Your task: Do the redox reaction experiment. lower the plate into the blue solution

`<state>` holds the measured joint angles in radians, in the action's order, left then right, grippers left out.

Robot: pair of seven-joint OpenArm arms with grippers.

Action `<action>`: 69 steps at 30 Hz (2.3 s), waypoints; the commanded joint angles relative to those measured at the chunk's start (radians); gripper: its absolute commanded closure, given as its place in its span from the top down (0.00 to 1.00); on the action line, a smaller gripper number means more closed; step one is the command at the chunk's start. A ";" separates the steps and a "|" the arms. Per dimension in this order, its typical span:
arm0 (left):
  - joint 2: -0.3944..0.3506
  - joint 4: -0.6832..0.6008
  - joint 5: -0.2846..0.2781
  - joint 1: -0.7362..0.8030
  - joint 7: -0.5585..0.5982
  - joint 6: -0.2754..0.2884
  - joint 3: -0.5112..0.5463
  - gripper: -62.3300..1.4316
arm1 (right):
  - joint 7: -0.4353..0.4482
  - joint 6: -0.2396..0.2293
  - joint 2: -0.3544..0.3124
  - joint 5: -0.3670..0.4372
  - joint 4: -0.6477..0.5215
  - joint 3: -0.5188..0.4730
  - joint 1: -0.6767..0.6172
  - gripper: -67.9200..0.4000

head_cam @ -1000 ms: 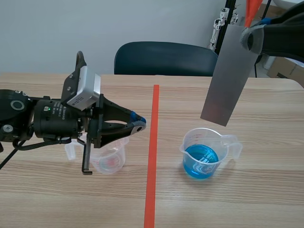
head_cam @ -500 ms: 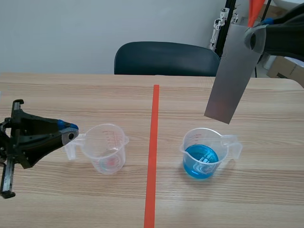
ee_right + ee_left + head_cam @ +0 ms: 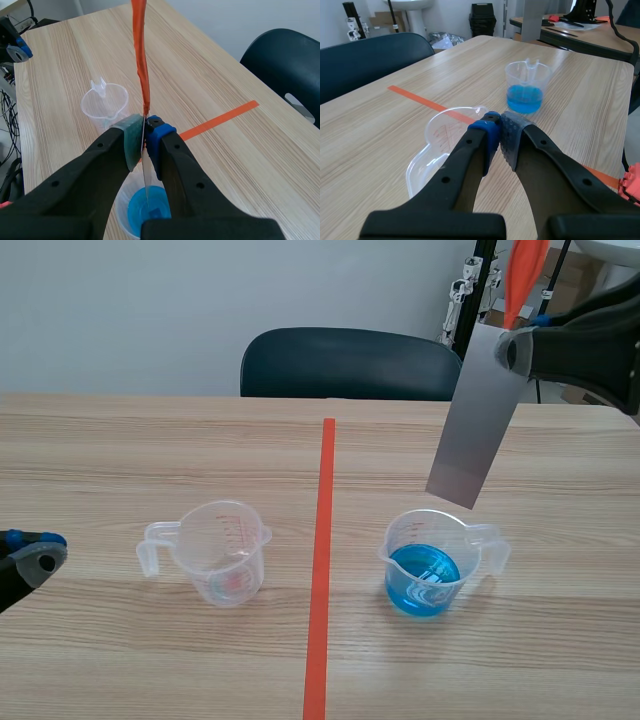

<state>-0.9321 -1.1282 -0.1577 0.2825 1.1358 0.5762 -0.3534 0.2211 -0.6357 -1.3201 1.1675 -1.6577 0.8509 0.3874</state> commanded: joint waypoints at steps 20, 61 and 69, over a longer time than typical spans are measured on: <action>0.310 0.053 0.296 0.310 0.248 -0.212 0.120 0.07 | -0.051 -0.001 0.159 -0.068 0.101 -0.021 -0.001 0.01; 0.671 0.234 0.495 0.277 0.394 -0.406 0.188 0.90 | -0.001 0.074 0.348 -0.353 0.246 -0.020 -0.095 0.01; 0.671 0.232 0.496 0.277 0.393 -0.397 0.188 1.00 | 0.073 0.111 0.351 -0.423 0.246 -0.020 -0.136 0.01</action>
<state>-0.2661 -0.8810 0.3408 0.5514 1.5082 0.1791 -0.1612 0.2684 -0.5262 -0.9588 0.7391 -1.4071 0.8505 0.2447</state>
